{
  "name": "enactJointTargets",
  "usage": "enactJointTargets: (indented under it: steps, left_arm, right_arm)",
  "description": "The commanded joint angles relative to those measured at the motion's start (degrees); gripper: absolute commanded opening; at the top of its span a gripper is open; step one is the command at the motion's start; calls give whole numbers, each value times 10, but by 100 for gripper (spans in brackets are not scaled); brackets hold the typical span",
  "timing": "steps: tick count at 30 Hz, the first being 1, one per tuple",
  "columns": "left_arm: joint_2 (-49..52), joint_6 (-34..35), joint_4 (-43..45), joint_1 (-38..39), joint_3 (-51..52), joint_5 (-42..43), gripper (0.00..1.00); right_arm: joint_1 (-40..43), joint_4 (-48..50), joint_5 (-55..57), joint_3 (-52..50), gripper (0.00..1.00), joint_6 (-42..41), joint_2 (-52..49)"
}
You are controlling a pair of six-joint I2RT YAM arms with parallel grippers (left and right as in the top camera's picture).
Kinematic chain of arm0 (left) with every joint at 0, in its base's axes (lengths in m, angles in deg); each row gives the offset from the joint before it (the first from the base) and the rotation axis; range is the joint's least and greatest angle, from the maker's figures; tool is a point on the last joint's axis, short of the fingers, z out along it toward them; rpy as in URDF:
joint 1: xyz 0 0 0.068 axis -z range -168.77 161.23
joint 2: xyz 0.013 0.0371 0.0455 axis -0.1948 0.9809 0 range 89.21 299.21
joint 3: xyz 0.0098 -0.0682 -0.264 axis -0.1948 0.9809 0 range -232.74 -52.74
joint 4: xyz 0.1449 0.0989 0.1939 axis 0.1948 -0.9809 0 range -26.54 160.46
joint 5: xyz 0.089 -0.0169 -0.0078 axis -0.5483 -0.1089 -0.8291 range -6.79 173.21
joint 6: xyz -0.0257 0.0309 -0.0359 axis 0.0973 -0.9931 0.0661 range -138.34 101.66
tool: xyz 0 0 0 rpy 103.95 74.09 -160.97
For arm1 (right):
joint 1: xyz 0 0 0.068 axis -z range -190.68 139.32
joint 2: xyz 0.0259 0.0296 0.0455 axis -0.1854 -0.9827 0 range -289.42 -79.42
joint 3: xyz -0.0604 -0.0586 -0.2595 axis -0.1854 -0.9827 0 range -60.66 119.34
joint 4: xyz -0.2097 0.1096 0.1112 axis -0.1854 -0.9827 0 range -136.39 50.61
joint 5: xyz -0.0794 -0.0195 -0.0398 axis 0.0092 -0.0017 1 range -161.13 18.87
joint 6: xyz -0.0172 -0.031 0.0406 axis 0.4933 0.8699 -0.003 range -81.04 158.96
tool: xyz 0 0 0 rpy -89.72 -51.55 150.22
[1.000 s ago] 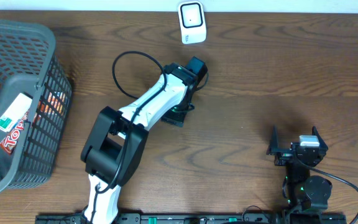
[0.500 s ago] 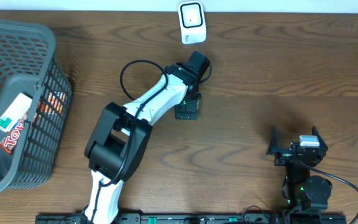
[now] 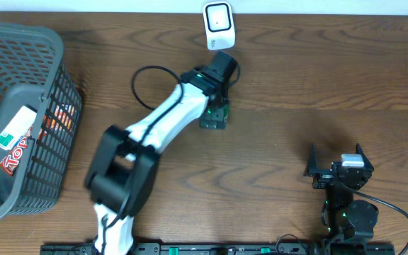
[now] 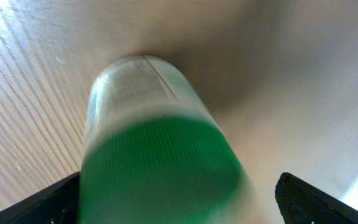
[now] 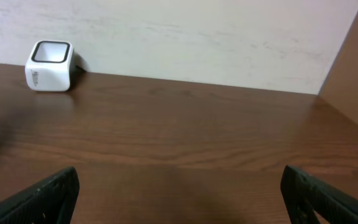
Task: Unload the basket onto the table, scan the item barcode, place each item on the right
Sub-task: 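Set the bottle on the table near the scanner and release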
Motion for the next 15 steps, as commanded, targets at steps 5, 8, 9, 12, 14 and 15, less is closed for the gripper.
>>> enactJointTargets:
  steps: [5,8,9,12,14,15]
  left_arm:
    - [-209,-201,3,-62,-1,-42,96]
    - [-282,-303,3,-102,-1,-43,96]
    - [-309,-341,3,-119,-1,-45,96]
    - [-380,-422,-21,-180,-1,-83,96]
    - [-424,-442,-52,-231,-1,-113,96]
    - [-445,-456,-64,-261,-1,-120,96]
  right_arm:
    - [-4,-1,5,-1,99,8,1]
    - [-4,-1,5,-1,99,8,1]
    - [-4,-1,5,-1,99,8,1]
    - [-4,-1,5,-1,99,8,1]
    - [-4,-1,5,-1,99,8,1]
    - [-4,-1,5,-1,99,8,1]
